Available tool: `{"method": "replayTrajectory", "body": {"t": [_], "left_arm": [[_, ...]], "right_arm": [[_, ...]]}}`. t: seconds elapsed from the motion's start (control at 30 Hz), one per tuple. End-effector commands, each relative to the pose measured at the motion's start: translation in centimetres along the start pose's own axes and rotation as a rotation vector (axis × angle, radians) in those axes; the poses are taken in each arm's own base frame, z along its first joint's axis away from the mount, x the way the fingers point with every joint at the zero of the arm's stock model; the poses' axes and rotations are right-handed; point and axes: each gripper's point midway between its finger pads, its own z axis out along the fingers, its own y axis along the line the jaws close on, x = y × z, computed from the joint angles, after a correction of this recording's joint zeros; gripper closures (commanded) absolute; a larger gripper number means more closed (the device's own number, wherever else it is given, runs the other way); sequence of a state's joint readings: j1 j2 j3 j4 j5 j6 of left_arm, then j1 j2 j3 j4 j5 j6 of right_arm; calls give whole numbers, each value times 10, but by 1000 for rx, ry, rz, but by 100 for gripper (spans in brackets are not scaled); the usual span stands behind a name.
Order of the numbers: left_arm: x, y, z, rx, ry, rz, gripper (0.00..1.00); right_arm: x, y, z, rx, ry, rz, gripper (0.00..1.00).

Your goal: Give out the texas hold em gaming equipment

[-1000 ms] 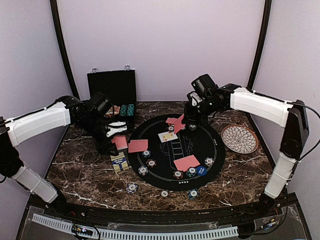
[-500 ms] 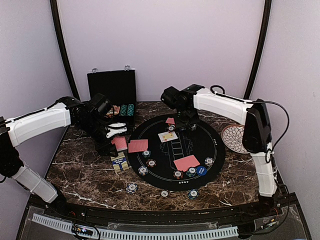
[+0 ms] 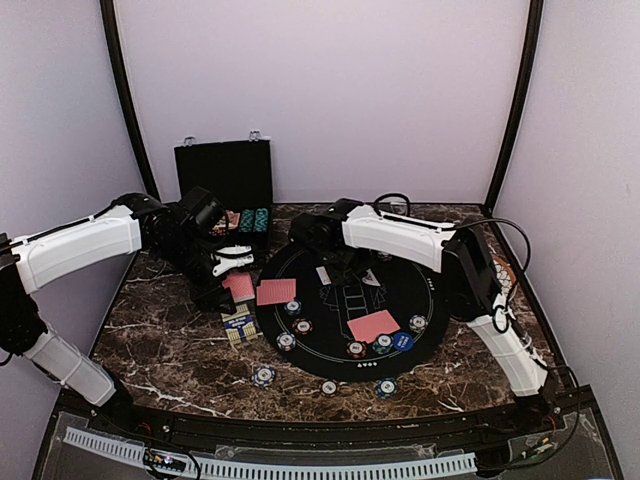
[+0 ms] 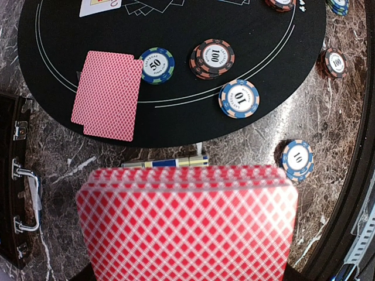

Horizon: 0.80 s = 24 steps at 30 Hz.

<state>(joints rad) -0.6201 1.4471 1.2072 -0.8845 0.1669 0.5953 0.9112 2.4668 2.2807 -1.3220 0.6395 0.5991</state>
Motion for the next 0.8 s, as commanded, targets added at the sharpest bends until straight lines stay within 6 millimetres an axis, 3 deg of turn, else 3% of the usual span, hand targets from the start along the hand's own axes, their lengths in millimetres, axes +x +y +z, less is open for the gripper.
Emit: {"method": "replayTrajectory", "body": {"t": [0.0,0.37,0.77], "left_arm": [[-3,-2,-9,-1,-27,9,100],[-6,-1,-12,-1,-32,12,100],[-7,-2,-13,4,-35,11,100]], "right_arm": [[5,25,0,-64,19,-19,100],[9,66,8,-221,51,25,96],[-1,81,12,-351,70,106,80]]}}
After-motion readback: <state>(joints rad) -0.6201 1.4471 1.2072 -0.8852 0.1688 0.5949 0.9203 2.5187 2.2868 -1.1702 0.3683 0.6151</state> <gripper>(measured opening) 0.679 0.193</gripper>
